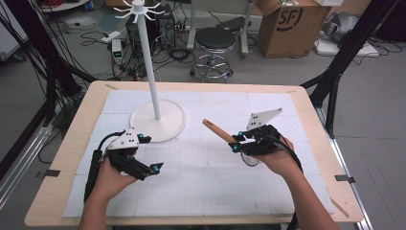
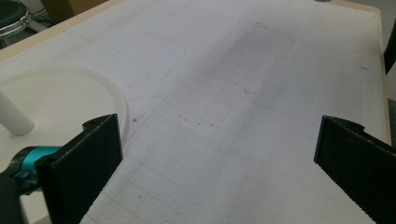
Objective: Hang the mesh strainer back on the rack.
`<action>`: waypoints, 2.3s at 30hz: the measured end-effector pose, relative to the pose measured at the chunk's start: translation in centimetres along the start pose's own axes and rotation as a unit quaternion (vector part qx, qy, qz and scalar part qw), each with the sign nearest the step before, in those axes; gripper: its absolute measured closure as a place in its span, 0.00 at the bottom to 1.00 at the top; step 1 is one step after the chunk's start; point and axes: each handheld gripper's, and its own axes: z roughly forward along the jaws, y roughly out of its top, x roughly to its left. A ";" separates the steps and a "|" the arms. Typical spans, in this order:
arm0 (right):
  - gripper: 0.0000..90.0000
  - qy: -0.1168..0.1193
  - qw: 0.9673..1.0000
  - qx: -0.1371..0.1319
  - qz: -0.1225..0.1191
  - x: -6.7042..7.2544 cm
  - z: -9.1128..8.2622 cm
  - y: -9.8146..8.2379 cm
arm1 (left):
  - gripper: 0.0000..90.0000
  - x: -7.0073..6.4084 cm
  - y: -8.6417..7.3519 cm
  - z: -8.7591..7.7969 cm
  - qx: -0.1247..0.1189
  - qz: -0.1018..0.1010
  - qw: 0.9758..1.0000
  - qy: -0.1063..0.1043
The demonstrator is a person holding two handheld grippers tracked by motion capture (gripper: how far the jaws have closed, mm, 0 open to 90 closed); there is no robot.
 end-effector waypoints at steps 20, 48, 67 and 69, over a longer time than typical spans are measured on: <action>0.76 0.057 0.992 -0.113 -0.022 -2.6 -2.8 7.4 | 0.02 0.1 -0.1 0.2 -0.002 -0.002 1.000 -0.005; 0.76 0.037 0.984 -0.165 -0.050 -4.2 -2.0 16.4 | 0.02 -0.1 0.0 1.0 0.007 0.001 1.000 -0.016; 0.76 0.017 0.984 -0.164 -0.059 -5.1 -0.9 21.3 | 0.02 -0.1 -0.2 0.8 -0.002 -0.005 1.000 -0.019; 0.76 0.014 0.984 -0.166 -0.058 -5.1 -0.8 21.8 | 0.02 0.0 -0.2 0.8 -0.003 -0.005 1.000 -0.019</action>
